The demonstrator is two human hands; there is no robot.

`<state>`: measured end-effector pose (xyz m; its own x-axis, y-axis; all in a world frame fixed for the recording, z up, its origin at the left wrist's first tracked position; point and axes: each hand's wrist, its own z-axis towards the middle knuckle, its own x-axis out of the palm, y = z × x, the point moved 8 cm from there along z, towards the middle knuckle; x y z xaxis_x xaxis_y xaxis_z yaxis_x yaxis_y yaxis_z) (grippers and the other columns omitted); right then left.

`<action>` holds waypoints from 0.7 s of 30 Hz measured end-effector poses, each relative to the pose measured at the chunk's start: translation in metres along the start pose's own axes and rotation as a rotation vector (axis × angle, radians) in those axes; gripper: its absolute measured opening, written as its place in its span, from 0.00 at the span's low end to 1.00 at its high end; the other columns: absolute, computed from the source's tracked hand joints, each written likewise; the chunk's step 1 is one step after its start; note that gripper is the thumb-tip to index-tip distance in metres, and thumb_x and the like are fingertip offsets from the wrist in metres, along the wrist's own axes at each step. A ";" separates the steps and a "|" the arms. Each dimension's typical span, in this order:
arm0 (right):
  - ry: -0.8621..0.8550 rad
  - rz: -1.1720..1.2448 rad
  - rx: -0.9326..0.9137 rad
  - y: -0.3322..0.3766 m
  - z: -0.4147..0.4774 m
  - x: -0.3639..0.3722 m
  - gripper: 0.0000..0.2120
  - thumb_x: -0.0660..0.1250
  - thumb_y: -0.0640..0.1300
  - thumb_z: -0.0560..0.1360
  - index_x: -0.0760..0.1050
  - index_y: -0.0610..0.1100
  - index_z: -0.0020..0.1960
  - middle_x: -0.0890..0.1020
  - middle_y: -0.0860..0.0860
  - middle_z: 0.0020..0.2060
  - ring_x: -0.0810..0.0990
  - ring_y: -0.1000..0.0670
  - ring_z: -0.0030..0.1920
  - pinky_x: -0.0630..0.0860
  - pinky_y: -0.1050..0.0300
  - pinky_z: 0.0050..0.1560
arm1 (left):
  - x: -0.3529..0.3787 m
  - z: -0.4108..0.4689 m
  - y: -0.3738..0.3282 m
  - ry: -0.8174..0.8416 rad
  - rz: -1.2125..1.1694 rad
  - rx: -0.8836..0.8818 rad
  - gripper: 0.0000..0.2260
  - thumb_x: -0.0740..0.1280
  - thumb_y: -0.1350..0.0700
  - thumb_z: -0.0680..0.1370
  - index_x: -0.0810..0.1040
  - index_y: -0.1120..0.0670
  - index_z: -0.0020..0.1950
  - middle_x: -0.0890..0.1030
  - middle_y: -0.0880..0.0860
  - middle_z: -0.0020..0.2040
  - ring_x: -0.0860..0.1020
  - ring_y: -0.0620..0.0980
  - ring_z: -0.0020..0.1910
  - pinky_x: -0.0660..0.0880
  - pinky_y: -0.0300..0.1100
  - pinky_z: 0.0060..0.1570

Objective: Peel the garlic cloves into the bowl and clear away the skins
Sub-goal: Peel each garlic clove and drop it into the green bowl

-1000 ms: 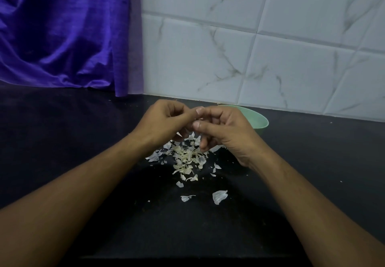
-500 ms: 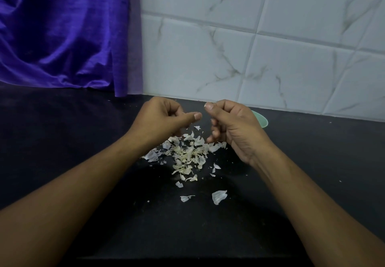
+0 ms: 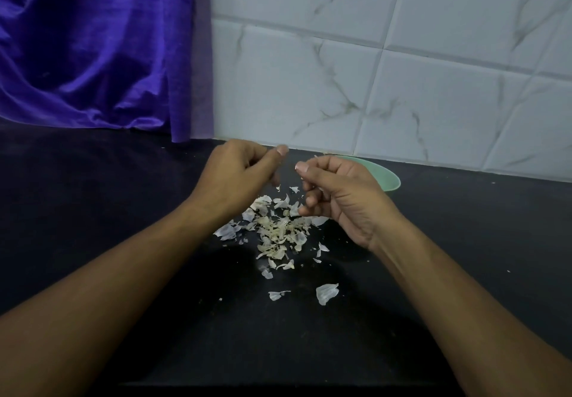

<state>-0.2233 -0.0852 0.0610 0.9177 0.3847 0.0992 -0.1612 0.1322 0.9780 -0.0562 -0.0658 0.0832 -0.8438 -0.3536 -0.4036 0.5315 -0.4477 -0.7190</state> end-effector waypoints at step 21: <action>-0.055 -0.169 -0.259 0.014 -0.001 -0.008 0.11 0.71 0.32 0.77 0.83 0.35 0.59 0.88 0.41 0.46 0.86 0.44 0.44 0.85 0.54 0.42 | 0.026 -0.007 0.009 0.202 -0.533 -0.262 0.14 0.76 0.55 0.77 0.82 0.64 0.56 0.87 0.59 0.46 0.84 0.53 0.43 0.84 0.50 0.44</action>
<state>-0.2338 -0.0854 0.0738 0.9564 0.2886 -0.0440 -0.0855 0.4211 0.9030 -0.0740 -0.0728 0.0625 -0.9988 0.0367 -0.0316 0.0194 -0.2943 -0.9555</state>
